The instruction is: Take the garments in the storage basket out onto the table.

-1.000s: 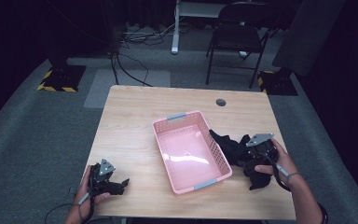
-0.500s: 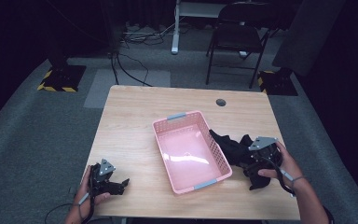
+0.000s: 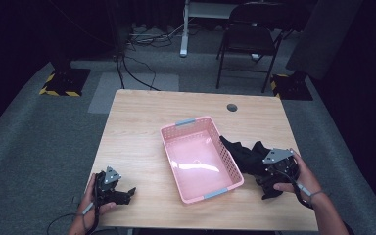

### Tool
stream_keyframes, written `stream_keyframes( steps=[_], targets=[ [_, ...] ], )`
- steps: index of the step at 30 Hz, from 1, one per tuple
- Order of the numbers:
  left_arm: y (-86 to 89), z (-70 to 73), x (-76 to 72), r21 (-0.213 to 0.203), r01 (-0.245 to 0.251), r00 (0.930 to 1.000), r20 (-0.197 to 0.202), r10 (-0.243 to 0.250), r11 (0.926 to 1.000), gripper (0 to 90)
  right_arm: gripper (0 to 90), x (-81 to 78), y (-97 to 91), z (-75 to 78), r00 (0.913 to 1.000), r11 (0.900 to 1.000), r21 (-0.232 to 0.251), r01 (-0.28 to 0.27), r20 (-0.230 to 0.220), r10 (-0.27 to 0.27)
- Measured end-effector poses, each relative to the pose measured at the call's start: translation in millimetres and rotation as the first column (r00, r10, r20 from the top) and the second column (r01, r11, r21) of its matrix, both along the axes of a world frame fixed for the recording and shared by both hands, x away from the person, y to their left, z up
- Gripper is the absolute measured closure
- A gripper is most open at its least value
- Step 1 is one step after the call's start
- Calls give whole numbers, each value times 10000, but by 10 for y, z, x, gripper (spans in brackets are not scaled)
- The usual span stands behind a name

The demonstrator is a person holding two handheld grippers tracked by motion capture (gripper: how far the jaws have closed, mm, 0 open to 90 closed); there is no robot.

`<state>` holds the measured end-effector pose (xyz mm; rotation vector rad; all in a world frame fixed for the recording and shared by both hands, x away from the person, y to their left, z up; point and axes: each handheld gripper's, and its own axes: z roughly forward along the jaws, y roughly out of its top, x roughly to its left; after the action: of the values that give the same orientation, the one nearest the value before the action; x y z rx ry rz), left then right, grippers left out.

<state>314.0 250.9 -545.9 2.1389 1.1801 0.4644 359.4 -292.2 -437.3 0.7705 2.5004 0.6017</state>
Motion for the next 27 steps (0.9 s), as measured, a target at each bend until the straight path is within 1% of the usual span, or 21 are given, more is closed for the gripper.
stream_keyframes(
  steps=[2, 4, 5, 9, 10, 12, 17, 20, 23, 27],
  targets=[
    [0, 0, 0, 1, 1, 10000, -1, -1, 10000, 0, 46, -33, 3, -12, 9999, 9999, -101, -98, 85, 98],
    [0, 0, 0, 2, 1, 10000, 0, -1, 10000, 0, 46, -59, 1, -25, 9999, 9998, -113, -154, 76, 155],
    [0, 0, 0, 1, 0, 10000, 0, 0, 10000, 0, 46, -83, -3, -38, 9997, 9998, -135, -167, 149, 169],
    [0, 0, 0, 0, 0, 10000, -1, 0, 10000, 0, 46, -119, -14, -68, 9996, 9996, -195, -199, 182, 203],
    [0, 0, 0, 1, 0, 10000, 0, 0, 10000, 0, 46, -132, -20, -80, 9995, 9996, -217, -172, 265, 177],
    [0, 0, 0, 3, 1, 10000, -3, -1, 10000, 0, 46, -158, -35, -106, 9995, 9996, -209, -169, 256, 174],
    [0, 0, 0, 0, 1, 10000, 0, -1, 10000, 0, 45, -234, -93, -191, 9995, 9997, -85, -238, 218, 240],
    [0, 0, 0, 2, 0, 10000, -1, 0, 10000, 0, 45, -268, -131, -221, 9993, 9998, -64, -177, 316, 179],
    [0, 0, 0, 1, 0, 10000, 0, 0, 10000, 1, 45, -292, -164, -245, 9994, 10000, 0, -85, 329, 85],
    [0, 0, 0, 3, 2, 10000, 0, -2, 10000, 0, 45, -332, -222, -314, 9995, 9999, 125, -15, 329, 11]
  ],
)
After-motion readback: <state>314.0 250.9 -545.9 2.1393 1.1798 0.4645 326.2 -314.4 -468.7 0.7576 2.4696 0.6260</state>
